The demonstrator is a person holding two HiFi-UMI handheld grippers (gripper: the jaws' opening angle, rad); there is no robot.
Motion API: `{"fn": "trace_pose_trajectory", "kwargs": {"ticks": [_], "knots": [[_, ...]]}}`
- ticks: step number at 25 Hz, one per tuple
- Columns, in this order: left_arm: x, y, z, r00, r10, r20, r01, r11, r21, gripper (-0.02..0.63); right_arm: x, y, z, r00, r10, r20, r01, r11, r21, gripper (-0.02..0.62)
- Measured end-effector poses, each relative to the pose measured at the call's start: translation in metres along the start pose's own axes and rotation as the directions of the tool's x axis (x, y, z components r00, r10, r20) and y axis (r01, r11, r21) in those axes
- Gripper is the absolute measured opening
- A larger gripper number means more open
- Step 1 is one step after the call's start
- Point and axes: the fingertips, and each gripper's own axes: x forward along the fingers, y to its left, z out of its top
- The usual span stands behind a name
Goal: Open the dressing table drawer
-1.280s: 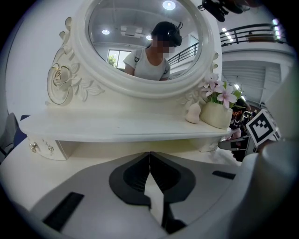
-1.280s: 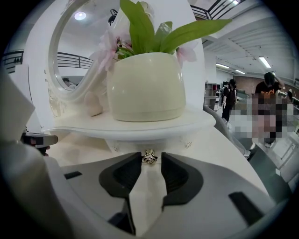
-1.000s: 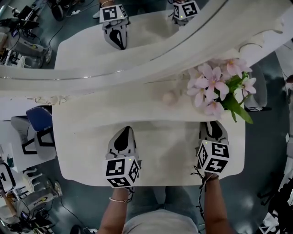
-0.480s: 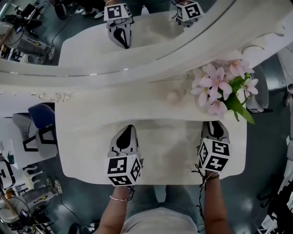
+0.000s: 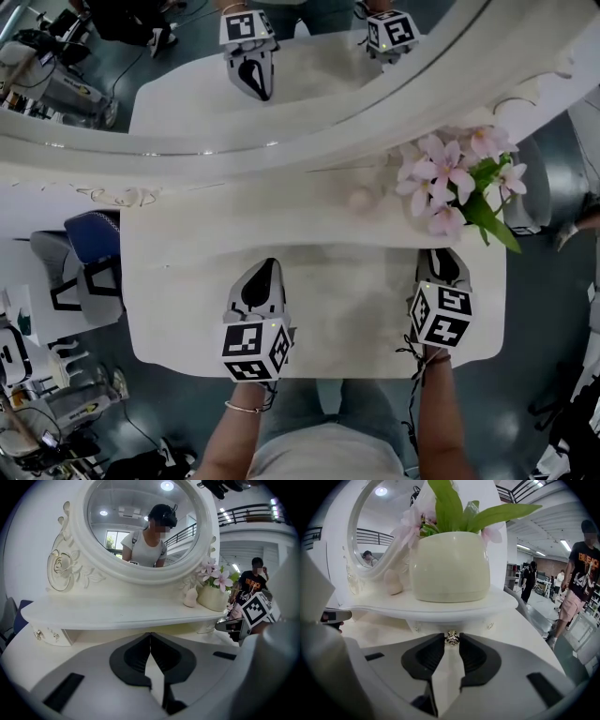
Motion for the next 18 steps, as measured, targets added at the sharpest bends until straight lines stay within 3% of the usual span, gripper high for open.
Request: {"fn": "trace_pose_trajectory", "kwargs": {"ticks": [18], "knots": [[-0.018, -0.001, 0.000, 1.000, -0.005, 0.005, 0.005, 1.000, 0.004, 0.018, -0.001, 0.000, 0.001, 1.000, 0.013, 0.015, -0.013, 1.000, 0.011, 0.101]]}}
